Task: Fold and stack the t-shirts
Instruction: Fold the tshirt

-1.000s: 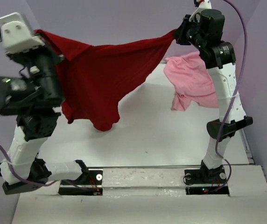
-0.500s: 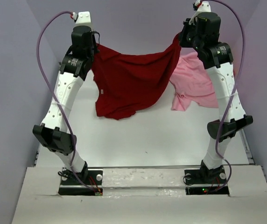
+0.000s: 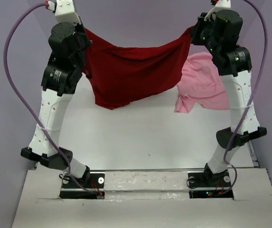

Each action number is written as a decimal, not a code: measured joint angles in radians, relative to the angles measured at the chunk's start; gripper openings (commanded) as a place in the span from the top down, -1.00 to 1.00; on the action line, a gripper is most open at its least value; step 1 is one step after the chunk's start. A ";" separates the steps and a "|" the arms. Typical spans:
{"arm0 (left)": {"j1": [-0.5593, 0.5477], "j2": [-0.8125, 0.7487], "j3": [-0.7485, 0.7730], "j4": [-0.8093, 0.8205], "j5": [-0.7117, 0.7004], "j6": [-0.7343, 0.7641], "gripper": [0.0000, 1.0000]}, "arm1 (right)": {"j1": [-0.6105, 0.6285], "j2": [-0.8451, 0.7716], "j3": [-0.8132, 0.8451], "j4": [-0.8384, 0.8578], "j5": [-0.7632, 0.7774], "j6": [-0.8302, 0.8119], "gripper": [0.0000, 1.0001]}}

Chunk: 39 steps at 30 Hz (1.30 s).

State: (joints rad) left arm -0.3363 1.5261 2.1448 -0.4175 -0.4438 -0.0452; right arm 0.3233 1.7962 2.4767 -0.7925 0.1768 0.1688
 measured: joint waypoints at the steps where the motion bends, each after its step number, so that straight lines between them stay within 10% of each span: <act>1: -0.042 -0.016 0.000 0.001 -0.047 0.025 1.00 | 0.002 -0.016 -0.001 0.000 0.000 -0.001 1.00; 7: -0.290 -0.150 -0.040 -0.009 -0.181 0.126 1.00 | 0.116 -0.219 -0.094 0.042 0.082 -0.061 1.00; 23: -0.344 -0.525 -0.024 -0.152 -0.208 0.034 1.00 | 0.221 -0.576 -0.227 0.023 0.232 -0.116 1.00; 31: -0.337 -0.349 -0.001 -0.127 -0.209 0.048 1.00 | 0.221 -0.397 -0.121 0.032 0.273 -0.130 1.00; 39: -0.063 0.075 0.018 -0.064 -0.018 0.011 1.00 | 0.134 0.132 0.085 0.051 0.216 -0.089 1.00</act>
State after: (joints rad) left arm -0.3988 1.6012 2.1628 -0.4816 -0.4618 -0.0338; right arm 0.4576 1.9278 2.5614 -0.7410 0.3927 0.0799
